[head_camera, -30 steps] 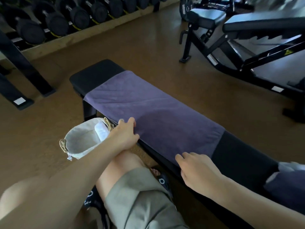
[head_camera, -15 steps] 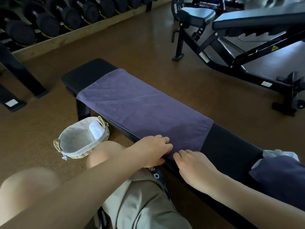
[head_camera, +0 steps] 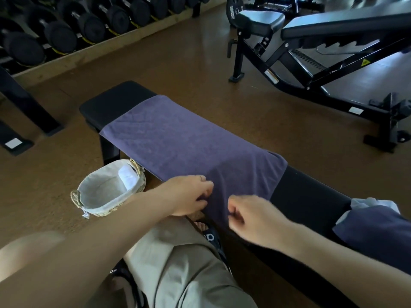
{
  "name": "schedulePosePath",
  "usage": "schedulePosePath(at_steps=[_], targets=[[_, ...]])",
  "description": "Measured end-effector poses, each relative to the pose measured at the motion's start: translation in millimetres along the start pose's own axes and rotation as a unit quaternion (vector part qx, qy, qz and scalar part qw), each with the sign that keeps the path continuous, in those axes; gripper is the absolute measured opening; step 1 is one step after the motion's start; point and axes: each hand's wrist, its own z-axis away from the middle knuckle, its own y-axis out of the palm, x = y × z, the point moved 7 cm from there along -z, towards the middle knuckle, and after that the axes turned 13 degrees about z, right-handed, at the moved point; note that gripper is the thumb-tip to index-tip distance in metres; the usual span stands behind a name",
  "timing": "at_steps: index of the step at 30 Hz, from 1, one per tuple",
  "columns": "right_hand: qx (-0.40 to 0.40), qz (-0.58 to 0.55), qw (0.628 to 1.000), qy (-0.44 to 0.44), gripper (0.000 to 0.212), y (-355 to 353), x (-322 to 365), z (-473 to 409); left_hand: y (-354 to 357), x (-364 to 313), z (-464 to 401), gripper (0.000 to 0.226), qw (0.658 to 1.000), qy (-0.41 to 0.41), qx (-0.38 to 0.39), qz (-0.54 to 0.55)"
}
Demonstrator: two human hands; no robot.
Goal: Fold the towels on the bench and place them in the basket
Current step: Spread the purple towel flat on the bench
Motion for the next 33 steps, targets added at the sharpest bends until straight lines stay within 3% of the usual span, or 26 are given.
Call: schedulePosePath(at_steps=[4,6,8,13,20,28,33], targets=[[-0.083,0.004,0.991,0.104,0.037,-27.9,-51.7,-39.2,-14.2,13.2,-9.7,0.049,0.996,-0.056,-0.053,-0.037],[-0.09,0.033,0.98,0.174,0.05,-30.7,-81.2,-54.4,-5.3,-0.6,-19.1,0.07,0.997,-0.063,-0.024,-0.03],[-0.069,0.054,0.971,0.222,0.05,-23.8,-105.8,-61.6,9.0,-28.8,-27.7,0.078,0.999,-0.019,0.008,-0.039],[-0.049,0.047,0.967,0.244,0.047,-17.1,-137.3,-51.5,48.0,-96.9,-21.6,0.058,0.97,0.194,0.061,-0.13],[-0.022,0.017,0.966,0.259,0.048,-12.1,-155.2,-47.5,70.6,-112.4,-13.1,0.024,0.943,0.273,0.059,-0.18],[-0.02,0.058,0.968,0.242,0.049,-14.5,-154.3,-51.0,87.2,-109.4,1.4,0.019,0.929,0.297,0.103,-0.194],[-0.004,0.095,0.965,0.246,0.056,-3.0,-153.9,-47.9,68.5,-110.0,0.6,0.035,0.959,0.25,0.098,-0.093]])
